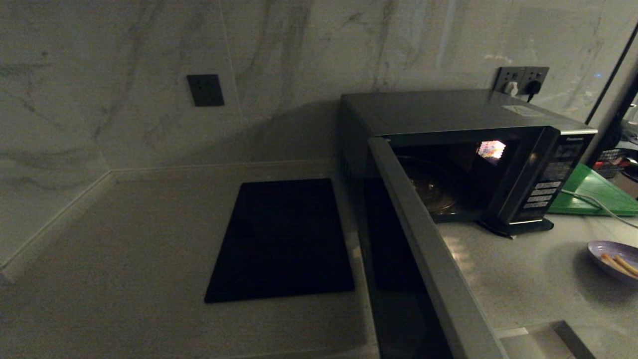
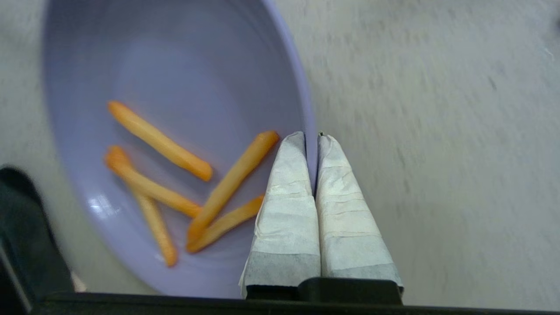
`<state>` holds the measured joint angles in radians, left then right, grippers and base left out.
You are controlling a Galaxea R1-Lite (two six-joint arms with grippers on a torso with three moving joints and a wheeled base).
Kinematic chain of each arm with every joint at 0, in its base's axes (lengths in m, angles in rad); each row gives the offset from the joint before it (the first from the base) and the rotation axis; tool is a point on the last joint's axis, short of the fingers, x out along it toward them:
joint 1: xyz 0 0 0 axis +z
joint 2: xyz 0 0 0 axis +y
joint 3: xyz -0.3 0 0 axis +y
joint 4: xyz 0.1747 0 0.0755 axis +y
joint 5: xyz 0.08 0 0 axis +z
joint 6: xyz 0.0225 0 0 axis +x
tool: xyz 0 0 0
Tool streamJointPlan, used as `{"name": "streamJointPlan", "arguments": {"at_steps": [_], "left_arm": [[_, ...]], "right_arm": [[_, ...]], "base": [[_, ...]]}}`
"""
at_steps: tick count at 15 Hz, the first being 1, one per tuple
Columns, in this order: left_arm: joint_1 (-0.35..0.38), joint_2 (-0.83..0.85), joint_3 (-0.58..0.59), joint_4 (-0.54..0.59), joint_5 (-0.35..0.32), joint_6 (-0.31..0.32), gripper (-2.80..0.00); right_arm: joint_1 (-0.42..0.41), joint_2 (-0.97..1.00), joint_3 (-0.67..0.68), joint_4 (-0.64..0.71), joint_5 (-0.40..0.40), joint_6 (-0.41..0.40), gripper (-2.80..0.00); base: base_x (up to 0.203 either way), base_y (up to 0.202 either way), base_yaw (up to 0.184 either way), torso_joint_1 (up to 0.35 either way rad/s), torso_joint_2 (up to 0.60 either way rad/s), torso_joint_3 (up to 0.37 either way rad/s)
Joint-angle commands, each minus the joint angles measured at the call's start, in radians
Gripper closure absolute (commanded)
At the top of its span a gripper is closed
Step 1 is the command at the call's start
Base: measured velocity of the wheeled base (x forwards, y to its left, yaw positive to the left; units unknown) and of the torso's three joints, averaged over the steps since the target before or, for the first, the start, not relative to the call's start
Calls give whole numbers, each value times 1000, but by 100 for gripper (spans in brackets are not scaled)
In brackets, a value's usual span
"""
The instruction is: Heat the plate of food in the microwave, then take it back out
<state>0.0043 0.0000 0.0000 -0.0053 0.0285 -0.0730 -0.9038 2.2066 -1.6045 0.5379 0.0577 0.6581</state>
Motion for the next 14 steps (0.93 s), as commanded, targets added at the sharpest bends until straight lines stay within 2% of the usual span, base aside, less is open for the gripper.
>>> {"name": "streamJointPlan", "arguments": {"at_steps": [1,6,7,14], "left_arm": [[0,2,0,-1,1,-1,0],[0,2,0,-1,1,-1,0],[0,2,0,-1,1,-1,0],[0,2,0,-1,1,-1,0]], "right_arm": [[-13,73,-24,5,1,-19,0],[-29,90,-29,-30,-1,-58,0],[-32,87,-29,-30,-1,-60,-280],[-57,3,-16,-29,1,-80,-280]], "base": [[0,0,0,0,0,0],[0,0,0,0,0,0],[0,0,0,0,0,0],[0,0,0,0,0,0]]}}
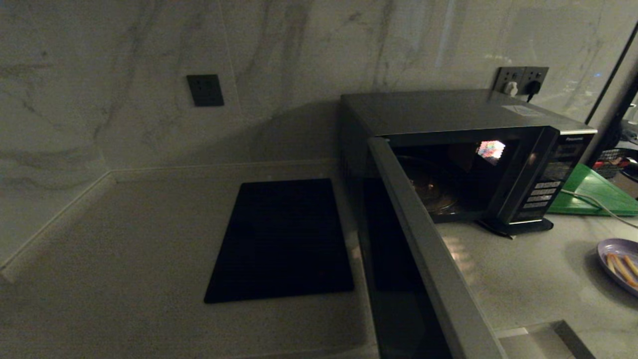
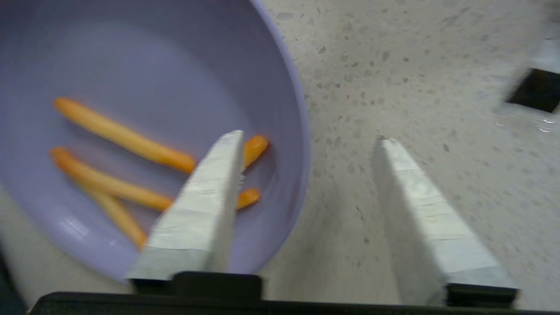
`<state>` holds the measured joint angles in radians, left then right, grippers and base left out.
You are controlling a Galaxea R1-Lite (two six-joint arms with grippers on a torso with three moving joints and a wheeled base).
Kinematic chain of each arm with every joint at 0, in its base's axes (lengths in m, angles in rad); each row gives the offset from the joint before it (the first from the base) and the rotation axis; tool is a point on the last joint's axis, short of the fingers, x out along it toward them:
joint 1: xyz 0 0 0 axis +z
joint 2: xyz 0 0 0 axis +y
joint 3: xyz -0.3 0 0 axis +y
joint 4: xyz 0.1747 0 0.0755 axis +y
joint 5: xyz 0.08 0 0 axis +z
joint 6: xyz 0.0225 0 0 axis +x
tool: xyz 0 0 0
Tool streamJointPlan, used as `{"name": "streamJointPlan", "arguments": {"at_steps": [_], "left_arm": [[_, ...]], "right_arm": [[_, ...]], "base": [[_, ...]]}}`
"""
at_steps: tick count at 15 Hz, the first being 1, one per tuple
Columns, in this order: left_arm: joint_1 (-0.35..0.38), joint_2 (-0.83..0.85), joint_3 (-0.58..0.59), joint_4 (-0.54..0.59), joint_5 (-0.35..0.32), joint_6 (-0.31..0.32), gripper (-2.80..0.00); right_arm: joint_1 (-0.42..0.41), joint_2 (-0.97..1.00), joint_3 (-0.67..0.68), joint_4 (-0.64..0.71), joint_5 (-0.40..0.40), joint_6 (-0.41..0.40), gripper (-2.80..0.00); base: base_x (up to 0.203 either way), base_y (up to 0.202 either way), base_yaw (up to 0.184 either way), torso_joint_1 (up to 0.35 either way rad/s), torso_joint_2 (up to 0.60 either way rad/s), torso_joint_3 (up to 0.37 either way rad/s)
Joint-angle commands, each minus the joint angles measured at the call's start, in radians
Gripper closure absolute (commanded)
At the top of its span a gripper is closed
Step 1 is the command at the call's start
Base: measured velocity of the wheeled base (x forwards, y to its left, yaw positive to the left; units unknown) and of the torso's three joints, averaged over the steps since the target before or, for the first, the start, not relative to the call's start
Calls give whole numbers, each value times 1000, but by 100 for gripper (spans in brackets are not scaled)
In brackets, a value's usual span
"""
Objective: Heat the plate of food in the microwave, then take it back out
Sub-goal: Close the microwave oven
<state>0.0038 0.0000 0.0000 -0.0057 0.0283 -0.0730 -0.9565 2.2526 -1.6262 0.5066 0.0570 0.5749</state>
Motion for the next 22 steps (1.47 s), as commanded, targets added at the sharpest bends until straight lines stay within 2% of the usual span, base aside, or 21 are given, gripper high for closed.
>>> {"name": "streamJointPlan", "arguments": {"at_steps": [1,5,8,12,16,20,22], "left_arm": [[1,2,0,0,1,-1,0],[1,2,0,0,1,-1,0],[1,2,0,0,1,-1,0],[1,2,0,0,1,-1,0],[1,2,0,0,1,-1,0],[1,2,0,0,1,-1,0],[1,2,0,0,1,-1,0]], "right_arm": [[-6,-73,11,3,1,-2,-280],[0,-276,2,5,0,-77,-280],[89,-447,-6,30,-9,-128,-280],[305,-622,-45,226,-60,-158,-280],[565,-719,-174,472,-121,-161,-280],[777,-769,-303,708,-138,-109,-280],[876,-791,-329,785,-138,-83,-280]], "base": [[0,0,0,0,0,0],[0,0,0,0,0,0],[0,0,0,0,0,0],[0,0,0,0,0,0],[0,0,0,0,0,0],[0,0,0,0,0,0],[0,0,0,0,0,0]]}}
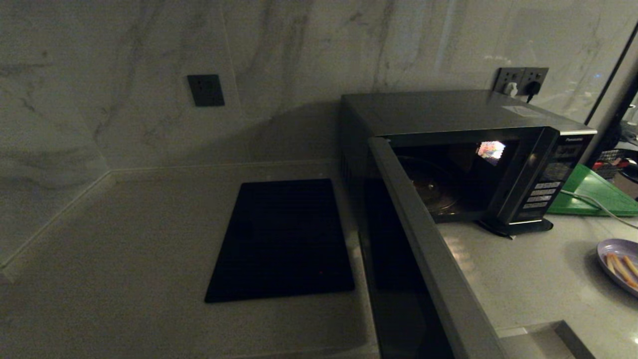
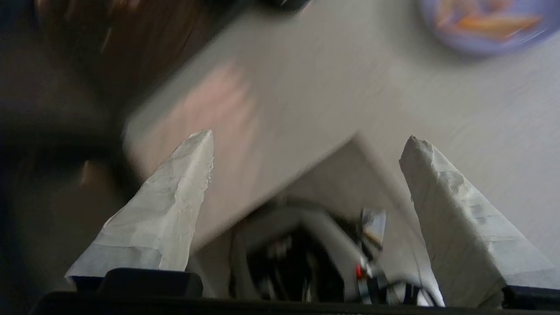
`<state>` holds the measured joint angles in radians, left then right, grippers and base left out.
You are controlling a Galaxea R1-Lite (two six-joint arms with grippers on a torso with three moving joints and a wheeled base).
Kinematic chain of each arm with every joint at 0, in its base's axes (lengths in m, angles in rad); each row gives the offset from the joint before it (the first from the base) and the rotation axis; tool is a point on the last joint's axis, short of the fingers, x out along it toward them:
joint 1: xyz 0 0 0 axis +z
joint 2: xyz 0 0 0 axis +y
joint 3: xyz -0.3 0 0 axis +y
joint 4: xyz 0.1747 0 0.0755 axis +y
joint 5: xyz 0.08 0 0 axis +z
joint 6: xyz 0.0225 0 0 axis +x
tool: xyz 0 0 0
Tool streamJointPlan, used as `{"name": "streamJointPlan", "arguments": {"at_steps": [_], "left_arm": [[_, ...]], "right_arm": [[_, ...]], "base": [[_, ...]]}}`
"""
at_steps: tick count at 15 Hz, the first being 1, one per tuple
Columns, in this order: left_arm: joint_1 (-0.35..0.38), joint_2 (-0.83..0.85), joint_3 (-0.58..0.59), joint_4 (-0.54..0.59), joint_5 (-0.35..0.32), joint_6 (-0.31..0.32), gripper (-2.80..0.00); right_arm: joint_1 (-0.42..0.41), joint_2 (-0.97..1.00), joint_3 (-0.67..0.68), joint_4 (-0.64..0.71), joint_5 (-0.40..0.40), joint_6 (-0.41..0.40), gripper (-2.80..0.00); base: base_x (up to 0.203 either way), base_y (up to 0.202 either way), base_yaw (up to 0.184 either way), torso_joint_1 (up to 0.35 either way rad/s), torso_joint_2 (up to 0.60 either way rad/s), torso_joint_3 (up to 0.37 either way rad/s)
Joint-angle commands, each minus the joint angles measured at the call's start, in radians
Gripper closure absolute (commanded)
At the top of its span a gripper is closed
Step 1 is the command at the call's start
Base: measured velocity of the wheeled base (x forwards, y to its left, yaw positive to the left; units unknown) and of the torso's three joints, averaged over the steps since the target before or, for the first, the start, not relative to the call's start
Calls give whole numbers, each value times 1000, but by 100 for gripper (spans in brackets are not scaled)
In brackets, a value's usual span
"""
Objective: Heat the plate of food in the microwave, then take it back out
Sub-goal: Close the microwave oven
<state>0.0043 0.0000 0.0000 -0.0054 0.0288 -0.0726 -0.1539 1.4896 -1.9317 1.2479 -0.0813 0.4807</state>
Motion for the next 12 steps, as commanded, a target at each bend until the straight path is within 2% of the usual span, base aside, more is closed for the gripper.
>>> {"name": "streamJointPlan", "arguments": {"at_steps": [1,2,7,9,12], "left_arm": [[0,2,0,-1,0,-1,0],[0,2,0,-1,0,-1,0],[0,2,0,-1,0,-1,0],[0,2,0,-1,0,-1,0],[0,2,0,-1,0,-1,0]], "right_arm": [[109,-39,-30,57,0,25,-280],[134,-42,-35,69,-1,36,0],[226,-58,-43,112,0,46,0],[311,-68,-43,117,1,45,0],[485,-64,-42,118,1,38,0]], "base": [[0,0,0,0,0,0],[0,0,0,0,0,0],[0,0,0,0,0,0],[0,0,0,0,0,0],[0,0,0,0,0,0]]}}
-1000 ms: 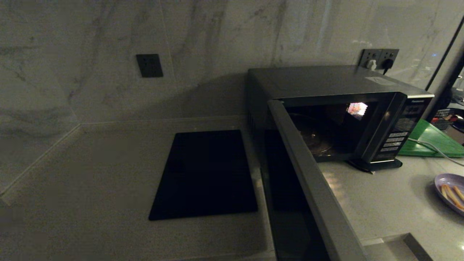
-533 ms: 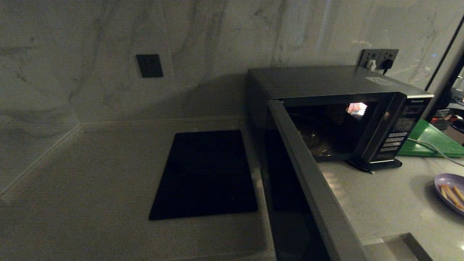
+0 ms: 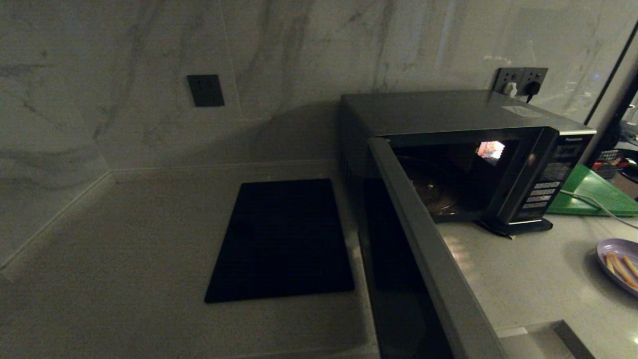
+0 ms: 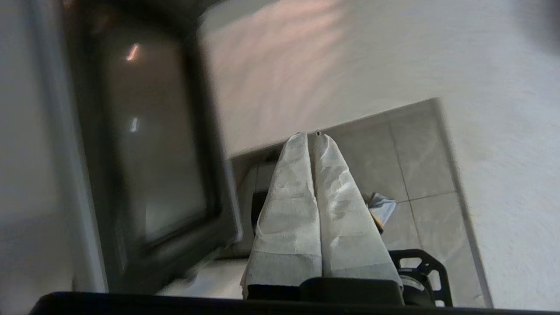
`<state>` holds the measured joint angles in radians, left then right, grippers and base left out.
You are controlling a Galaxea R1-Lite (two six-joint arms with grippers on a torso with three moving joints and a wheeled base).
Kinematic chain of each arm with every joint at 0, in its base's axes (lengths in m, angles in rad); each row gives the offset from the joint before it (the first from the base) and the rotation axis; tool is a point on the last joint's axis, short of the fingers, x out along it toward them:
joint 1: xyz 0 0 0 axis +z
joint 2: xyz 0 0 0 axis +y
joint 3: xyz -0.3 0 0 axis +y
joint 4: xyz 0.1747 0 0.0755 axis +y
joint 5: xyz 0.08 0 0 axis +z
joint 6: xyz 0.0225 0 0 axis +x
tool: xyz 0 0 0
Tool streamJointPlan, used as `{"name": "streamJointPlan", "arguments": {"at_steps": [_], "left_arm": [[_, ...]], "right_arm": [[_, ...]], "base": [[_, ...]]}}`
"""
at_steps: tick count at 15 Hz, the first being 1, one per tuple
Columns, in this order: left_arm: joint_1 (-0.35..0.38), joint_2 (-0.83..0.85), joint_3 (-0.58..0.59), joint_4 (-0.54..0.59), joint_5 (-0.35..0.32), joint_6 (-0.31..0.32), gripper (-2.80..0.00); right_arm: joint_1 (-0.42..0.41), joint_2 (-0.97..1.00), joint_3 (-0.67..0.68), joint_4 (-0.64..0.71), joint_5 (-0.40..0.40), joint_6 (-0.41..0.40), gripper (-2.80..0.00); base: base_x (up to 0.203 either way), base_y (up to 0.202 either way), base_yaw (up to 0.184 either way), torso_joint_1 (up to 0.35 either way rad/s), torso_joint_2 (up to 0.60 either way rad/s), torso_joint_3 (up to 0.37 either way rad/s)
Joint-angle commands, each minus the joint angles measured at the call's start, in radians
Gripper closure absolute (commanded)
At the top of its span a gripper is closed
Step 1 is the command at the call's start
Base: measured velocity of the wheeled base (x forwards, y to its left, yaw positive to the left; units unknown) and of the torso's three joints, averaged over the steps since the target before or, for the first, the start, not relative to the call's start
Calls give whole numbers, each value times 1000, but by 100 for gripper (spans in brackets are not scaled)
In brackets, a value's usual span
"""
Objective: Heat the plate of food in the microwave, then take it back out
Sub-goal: Close the microwave oven
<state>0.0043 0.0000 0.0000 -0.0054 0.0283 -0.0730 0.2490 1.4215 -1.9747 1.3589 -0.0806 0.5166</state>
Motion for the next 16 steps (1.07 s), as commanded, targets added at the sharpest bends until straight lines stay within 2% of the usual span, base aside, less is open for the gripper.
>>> {"name": "streamJointPlan", "arguments": {"at_steps": [1,3,5,7,11,13,16], "left_arm": [[0,2,0,-1,1,-1,0],[0,2,0,-1,1,-1,0],[0,2,0,-1,1,-1,0],[0,2,0,-1,1,-1,0],[0,2,0,-1,1,-1,0],[0,2,0,-1,1,-1,0],[0,2,0,-1,1,-1,0]], "right_arm": [[144,8,0,5,2,-1,0],[257,19,-3,-7,22,-24,0],[337,33,-8,-95,112,-20,0],[412,64,-7,-213,203,45,0],[465,180,-7,-300,320,83,0],[510,238,-8,-317,336,128,0],[553,292,-9,-319,340,137,0]], "base": [[0,0,0,0,0,0],[0,0,0,0,0,0],[0,0,0,0,0,0],[0,0,0,0,0,0],[0,0,0,0,0,0],[0,0,0,0,0,0],[0,0,0,0,0,0]]}}
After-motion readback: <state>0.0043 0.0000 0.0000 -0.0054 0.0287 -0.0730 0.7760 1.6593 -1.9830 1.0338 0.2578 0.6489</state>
